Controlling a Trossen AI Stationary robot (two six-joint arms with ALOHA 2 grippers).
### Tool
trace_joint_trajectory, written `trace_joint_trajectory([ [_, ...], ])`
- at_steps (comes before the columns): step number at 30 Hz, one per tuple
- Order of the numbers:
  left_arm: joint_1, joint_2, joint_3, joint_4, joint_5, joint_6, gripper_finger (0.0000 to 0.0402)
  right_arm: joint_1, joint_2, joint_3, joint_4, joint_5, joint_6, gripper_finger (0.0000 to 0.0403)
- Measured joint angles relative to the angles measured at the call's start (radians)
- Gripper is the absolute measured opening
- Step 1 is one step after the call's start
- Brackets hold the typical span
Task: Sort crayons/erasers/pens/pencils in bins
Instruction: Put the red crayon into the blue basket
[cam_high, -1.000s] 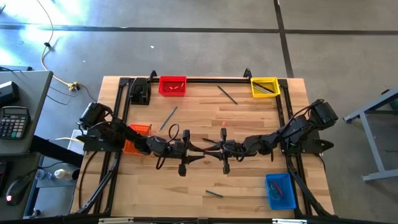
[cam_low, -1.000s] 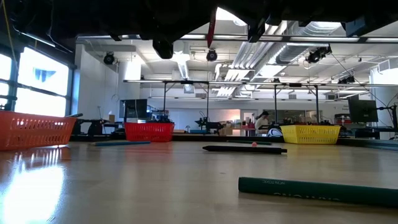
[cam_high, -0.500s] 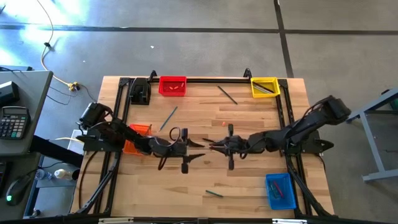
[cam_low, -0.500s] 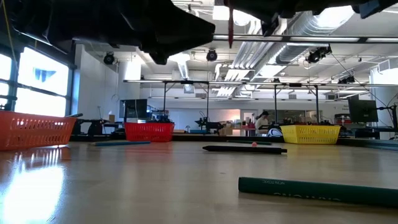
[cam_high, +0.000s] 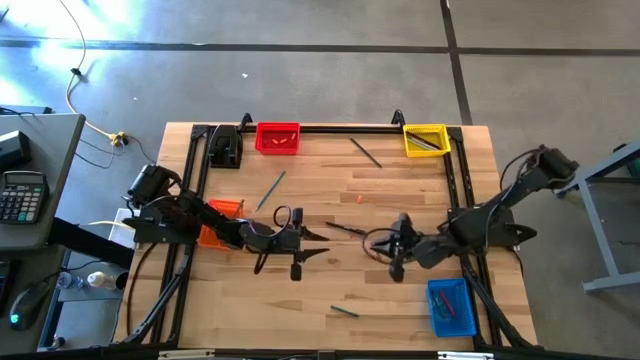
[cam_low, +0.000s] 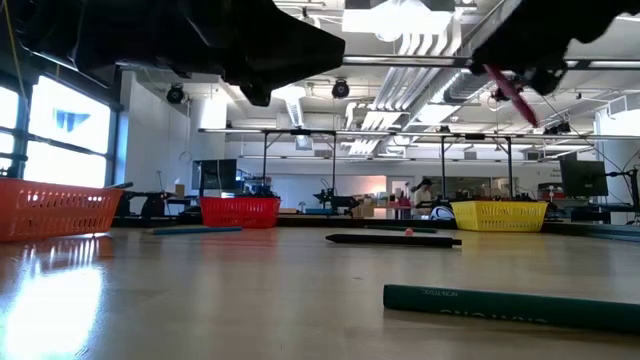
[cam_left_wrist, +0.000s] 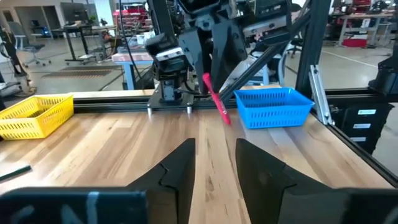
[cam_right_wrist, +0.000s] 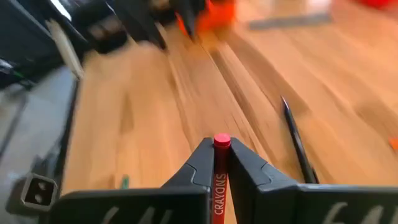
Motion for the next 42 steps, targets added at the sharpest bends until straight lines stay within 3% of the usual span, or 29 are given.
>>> trace_joint_trajectory([
  [10, 0.000, 0.000, 0.000, -0.009, 0.019, 0.000, 0.0089, 0.134, 0.060, 0.304, -0.679, 0.017, 0.427, 0.0008],
  [16, 0.000, 0.000, 0.000, -0.029, 0.019, -0.002, 0.0089, 0.237, 0.163, 0.427, -0.959, -0.092, 0.707, 0.0008],
  [27, 0.000, 0.000, 0.000, -0.030, 0.019, -0.002, 0.0090, 0.376, 0.345, 0.448, -1.018, -0.467, 0.961, 0.0007],
  [34, 0.000, 0.000, 0.000, -0.037, 0.019, -0.017, 0.0090, 0.460, 0.416, 0.445, -1.001, -0.517, 1.047, 0.0007],
  [42, -0.001, 0.000, 0.000, -0.057, 0.019, -0.021, 0.0090, 0.477, 0.420, 0.372, -0.885, -0.572, 1.060, 0.0007],
])
